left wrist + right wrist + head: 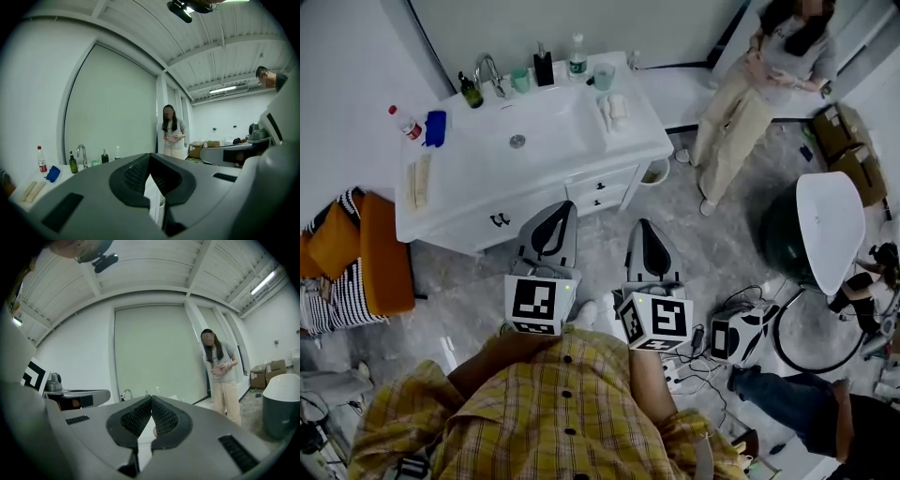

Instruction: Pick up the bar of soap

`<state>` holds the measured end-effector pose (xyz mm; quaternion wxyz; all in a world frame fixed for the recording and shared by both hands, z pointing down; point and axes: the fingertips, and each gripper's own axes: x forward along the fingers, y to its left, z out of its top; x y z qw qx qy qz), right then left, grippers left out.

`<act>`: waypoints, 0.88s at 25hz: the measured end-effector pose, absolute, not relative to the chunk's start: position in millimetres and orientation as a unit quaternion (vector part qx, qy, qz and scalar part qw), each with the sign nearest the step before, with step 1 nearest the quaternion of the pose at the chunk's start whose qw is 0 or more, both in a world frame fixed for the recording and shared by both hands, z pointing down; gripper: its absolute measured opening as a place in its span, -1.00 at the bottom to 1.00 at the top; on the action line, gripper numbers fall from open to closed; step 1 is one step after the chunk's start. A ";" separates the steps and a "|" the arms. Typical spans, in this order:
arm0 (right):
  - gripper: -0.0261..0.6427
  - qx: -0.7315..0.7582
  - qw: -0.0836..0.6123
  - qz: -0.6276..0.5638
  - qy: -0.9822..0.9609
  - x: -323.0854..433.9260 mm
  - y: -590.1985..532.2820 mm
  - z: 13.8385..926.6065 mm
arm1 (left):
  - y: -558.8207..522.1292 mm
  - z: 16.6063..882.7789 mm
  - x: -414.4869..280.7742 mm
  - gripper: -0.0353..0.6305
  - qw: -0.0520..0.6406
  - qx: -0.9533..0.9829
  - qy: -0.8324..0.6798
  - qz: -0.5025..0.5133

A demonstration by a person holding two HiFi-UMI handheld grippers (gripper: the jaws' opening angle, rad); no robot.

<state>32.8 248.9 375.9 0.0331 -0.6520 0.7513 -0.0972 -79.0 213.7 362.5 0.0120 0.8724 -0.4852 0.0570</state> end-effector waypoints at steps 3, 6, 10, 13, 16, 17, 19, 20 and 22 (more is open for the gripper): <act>-0.87 -0.651 0.038 -0.101 0.752 41.4 239.6 378.8 | 203.3 365.0 -75.4 -0.87 0.013 0.869 -0.491 0.061; -0.87 -0.652 0.035 -0.107 0.750 48.4 225.5 384.7 | 187.8 373.0 -67.6 -0.87 0.017 0.869 -0.490 0.068; -0.87 -0.654 0.034 -0.103 0.748 60.1 192.5 386.9 | 151.3 374.5 -56.2 -0.87 0.017 0.872 -0.486 0.060; -0.87 -0.656 0.025 -0.100 0.748 67.0 158.8 388.2 | 114.3 376.6 -48.0 -0.87 0.021 0.873 -0.485 0.055; -0.87 -0.656 0.017 -0.101 0.748 70.5 115.4 388.7 | 71.4 376.4 -41.3 -0.87 0.026 0.874 -0.483 0.053; -0.87 -0.656 0.014 -0.101 0.748 70.7 99.4 388.5 | 55.6 375.1 -39.6 -0.87 0.028 0.874 -0.482 0.051; -0.87 -0.654 0.006 -0.101 0.749 69.3 67.7 388.4 | 23.5 372.6 -37.8 -0.87 0.032 0.875 -0.481 0.047; -0.87 -0.654 0.003 -0.102 0.749 68.1 51.8 388.2 | 7.9 371.4 -37.7 -0.87 0.033 0.876 -0.479 0.047; -0.87 -0.655 -0.004 -0.105 0.749 67.0 18.9 385.7 | -21.9 367.8 -37.9 -0.87 0.035 0.878 -0.475 0.046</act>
